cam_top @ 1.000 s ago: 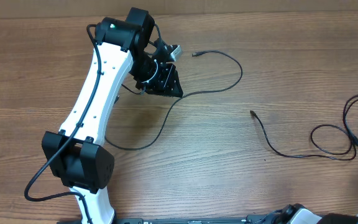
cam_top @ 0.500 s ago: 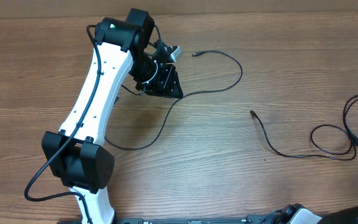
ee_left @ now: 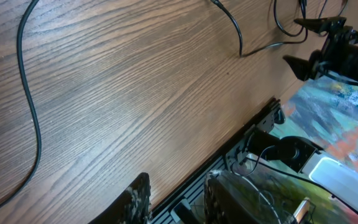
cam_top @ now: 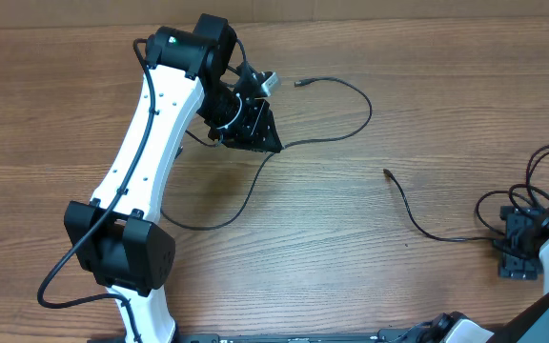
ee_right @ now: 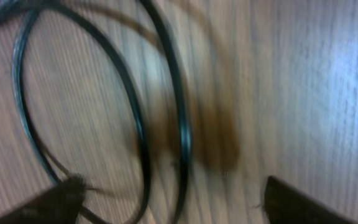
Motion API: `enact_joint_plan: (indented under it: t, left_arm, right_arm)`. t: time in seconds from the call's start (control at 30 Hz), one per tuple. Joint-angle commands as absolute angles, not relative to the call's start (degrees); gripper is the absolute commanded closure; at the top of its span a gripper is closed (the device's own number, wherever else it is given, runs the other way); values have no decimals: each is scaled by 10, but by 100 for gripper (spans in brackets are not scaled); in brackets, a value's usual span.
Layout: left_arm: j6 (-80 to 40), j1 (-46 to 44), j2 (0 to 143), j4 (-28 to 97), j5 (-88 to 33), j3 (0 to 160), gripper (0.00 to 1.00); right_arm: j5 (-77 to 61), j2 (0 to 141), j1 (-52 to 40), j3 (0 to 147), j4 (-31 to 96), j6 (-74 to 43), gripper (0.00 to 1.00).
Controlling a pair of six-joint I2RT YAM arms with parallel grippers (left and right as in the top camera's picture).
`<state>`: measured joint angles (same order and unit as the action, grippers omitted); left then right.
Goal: Untangle cables
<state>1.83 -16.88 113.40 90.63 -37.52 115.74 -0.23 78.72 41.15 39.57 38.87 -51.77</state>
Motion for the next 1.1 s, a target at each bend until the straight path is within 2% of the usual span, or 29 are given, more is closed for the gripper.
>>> enact_joint_plan:
  t: [0.0,0.03,0.07,0.1,0.13,0.23,0.33,0.5,0.7,0.9,1.07]
  left_arm:
    - [21,-169,1131,908,-386,1155,71]
    - [21,-169,1131,910,-386,1155,71]
    - [21,-169,1131,912,-386,1155,71]
    - [21,-169,1131,913,-386,1155,71]
    - [21,-169,1131,913,-386,1155,71]
    - [17,-169,1131,913,-386,1155,72]
    - [10,-169,1131,913,-386,1155,72]
    - [8,-169,1131,921,-386,1155,73]
    - [6,-169,1131,934,-386,1155,75]
    - [6,-170,1131,938,-395,1155,75]
    - [6,-173,1131,931,-416,1155,75]
  right_arm:
    - [-2,786,408,378,346,-510,21]
    - [-5,786,408,375,329,-497,23]
    - [-6,786,408,372,312,-481,41]
    - [-8,786,408,371,298,-474,87]
    - [-8,786,408,371,293,-473,96]
    - [-26,788,408,371,259,-454,96]
    - [-128,788,408,376,170,-386,96]
    - [-222,788,414,429,78,-380,96]
    - [-213,788,439,535,43,-328,96]
    - [-177,788,515,654,20,-328,96]
    - [-145,788,571,680,-43,-325,96]
